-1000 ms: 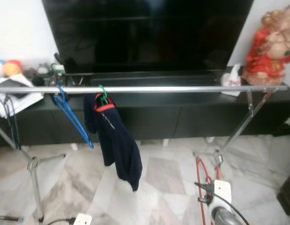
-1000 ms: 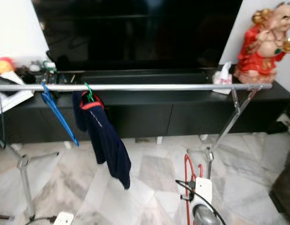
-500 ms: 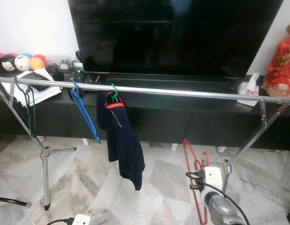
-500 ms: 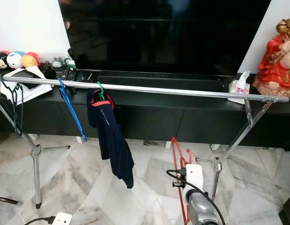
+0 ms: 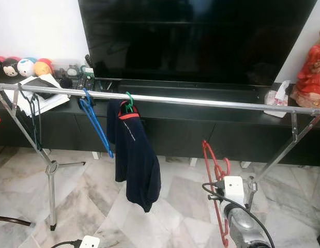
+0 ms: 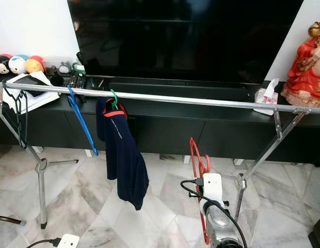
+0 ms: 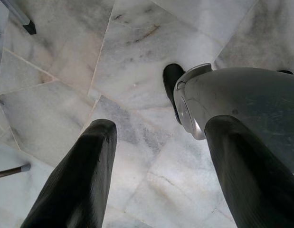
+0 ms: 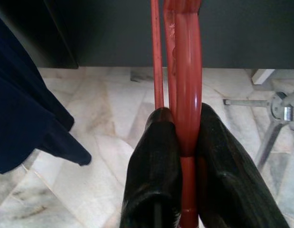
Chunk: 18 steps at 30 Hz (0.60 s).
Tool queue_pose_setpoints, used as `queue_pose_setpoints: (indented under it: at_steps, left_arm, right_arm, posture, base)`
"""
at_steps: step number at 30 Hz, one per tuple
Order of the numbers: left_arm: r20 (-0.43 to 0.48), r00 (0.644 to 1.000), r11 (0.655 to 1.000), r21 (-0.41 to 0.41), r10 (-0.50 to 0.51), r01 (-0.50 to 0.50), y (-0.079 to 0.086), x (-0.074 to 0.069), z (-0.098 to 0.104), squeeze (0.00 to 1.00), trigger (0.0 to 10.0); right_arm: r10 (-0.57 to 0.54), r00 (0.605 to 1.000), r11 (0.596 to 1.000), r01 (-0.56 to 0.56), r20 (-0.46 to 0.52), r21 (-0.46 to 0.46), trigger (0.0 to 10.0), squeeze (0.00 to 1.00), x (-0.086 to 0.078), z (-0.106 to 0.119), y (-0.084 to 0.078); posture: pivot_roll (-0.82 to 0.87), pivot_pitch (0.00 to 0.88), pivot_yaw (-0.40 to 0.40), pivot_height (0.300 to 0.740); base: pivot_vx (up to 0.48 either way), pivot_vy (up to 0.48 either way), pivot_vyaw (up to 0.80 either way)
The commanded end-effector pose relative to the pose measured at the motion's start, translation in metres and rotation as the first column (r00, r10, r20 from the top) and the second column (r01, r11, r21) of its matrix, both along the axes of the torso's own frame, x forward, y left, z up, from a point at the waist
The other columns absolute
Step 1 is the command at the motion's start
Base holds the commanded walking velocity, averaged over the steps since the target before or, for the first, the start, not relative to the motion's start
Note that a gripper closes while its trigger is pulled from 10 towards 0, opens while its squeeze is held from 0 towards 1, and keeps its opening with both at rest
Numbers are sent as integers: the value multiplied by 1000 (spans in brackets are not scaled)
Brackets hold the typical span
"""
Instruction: Hang hanger
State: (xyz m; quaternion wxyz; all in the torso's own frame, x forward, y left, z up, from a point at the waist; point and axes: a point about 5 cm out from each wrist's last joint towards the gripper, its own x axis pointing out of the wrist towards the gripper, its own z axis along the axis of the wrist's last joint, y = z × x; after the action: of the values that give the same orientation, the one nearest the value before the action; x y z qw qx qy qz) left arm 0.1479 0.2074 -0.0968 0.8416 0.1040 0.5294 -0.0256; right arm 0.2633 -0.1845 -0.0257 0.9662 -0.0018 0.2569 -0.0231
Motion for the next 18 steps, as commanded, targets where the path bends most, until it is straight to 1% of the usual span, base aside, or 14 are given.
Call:
queue_pose_setpoints:
  at_steps: [1, 2, 4, 7, 10, 11, 12, 15, 18]
  left_arm:
    - [-46, 999, 1000, -25, -18, 17, -9, -9, -5, 0, 10000]
    - [-46, 999, 1000, -23, -19, 18, -8, -9, -5, 0, 10000]
    - [-47, 999, 1000, -13, -14, 14, 0, -9, -4, 0, 10000]
    - [-47, 999, 1000, -9, -11, 11, 4, -9, -3, 0, 10000]
    - [-54, 999, 1000, 0, -7, 7, 12, -12, -2, 0, 10000]
    - [-59, 998, 1000, 2, -4, 4, 13, -14, -3, 0, 10000]
    - [-61, 998, 1000, 3, -3, 3, 13, -15, -3, 0, 10000]
    - [-68, 998, 1000, 3, 1, -1, 12, -18, -4, 0, 10000]
    - [-74, 997, 1000, 1, 6, -6, 8, -21, -6, 0, 10000]
  right_arm:
    - [-4, 999, 1000, 4, 48, -1, 10000, 0, 10, 9, 2]
    - [-4, 999, 1000, 4, 49, -2, 10000, 0, 10, 10, 2]
    - [-5, 998, 1000, 5, 63, -5, 10000, 0, 14, 12, 5]
    - [-3, 997, 1000, 4, 73, -5, 10000, 0, 15, 14, 5]
    - [-33, 996, 999, 34, 87, -7, 10000, 0, 18, 17, 3]
    - [-44, 996, 999, 45, 77, -5, 10000, 0, 18, 17, 2]
    - [-45, 996, 999, 46, 75, -3, 10000, 0, 18, 16, 2]
    - [-37, 996, 999, 37, 81, 0, 10000, 0, 18, 17, 2]
    - [-34, 996, 999, 34, 81, 2, 10000, 0, 19, 17, 3]
  posture:
    - [-32, 0, -85, 740]
    - [-32, 0, -85, 740]
    - [-32, 0, -85, 740]
    - [-32, 0, -86, 740]
    - [-33, 0, -87, 740]
    - [-33, 0, -87, 740]
    - [-33, 0, -87, 740]
    - [-33, 0, -88, 740]
    - [-30, 0, -91, 740]
  base:
    - [0, 0, 0]
    - [0, 0, 0]
    - [287, 0, 0]
    - [298, 0, 0]
    - [314, 0, 0]
    - [330, 0, 0]
    - [349, 0, 0]
    - [359, 0, -448]
    - [368, 0, 0]
